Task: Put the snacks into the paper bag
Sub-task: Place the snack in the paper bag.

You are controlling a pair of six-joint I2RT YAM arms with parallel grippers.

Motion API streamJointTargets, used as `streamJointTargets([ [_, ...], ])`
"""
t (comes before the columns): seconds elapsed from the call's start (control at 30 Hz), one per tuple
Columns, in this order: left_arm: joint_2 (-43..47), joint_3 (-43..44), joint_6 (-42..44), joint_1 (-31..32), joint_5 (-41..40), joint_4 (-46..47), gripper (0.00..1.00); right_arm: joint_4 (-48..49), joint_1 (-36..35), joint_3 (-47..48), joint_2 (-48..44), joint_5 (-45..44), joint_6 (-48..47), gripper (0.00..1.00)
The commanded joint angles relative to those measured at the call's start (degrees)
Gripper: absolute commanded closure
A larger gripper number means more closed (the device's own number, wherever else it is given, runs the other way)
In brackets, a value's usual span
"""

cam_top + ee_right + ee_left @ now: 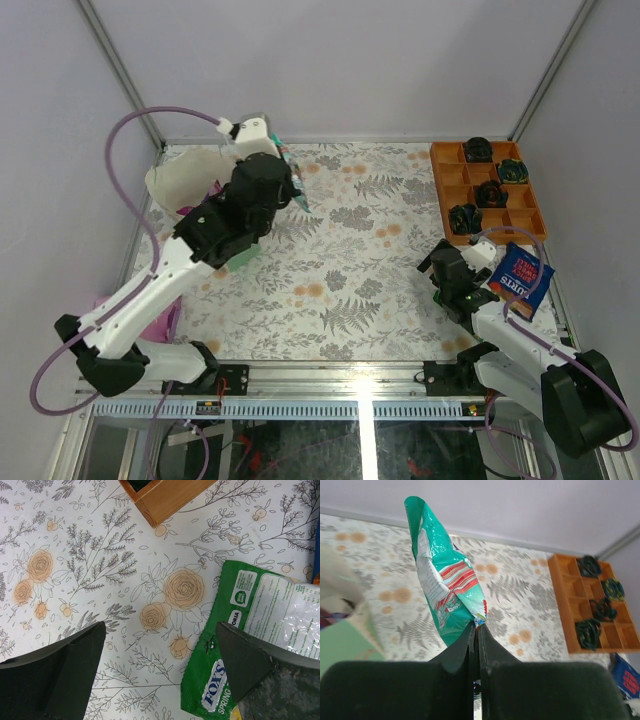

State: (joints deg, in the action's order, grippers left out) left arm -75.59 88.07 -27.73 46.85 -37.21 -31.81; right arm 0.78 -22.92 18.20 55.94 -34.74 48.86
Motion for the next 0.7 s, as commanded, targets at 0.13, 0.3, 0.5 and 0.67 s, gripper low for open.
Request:
streamJointTargets([
  [0.13, 9.79, -1.24, 3.72, -6.89, -8.52, -0.96, 1.00, 2.39, 0.16, 2.41, 1.65, 1.06, -0.40, 0.01],
  [0.3, 12.95, -2.28, 3.63, -9.45, -11.74, -0.89, 1.00, 2.35, 0.14, 2.52, 1.82, 1.15, -0.39, 0.01],
  [0.5, 17.00, -5.51, 2.55, -11.21, -15.54, 1.35, 1.00, 2.63, 0.13, 2.53, 2.09, 1.41, -0.43, 0.01],
  [0.67, 20.69, -9.33, 5.45, -11.25, -12.96, 6.21, 1.00, 2.59, 0.09, 2.48, 2.07, 1.40, -0.40, 0.01],
])
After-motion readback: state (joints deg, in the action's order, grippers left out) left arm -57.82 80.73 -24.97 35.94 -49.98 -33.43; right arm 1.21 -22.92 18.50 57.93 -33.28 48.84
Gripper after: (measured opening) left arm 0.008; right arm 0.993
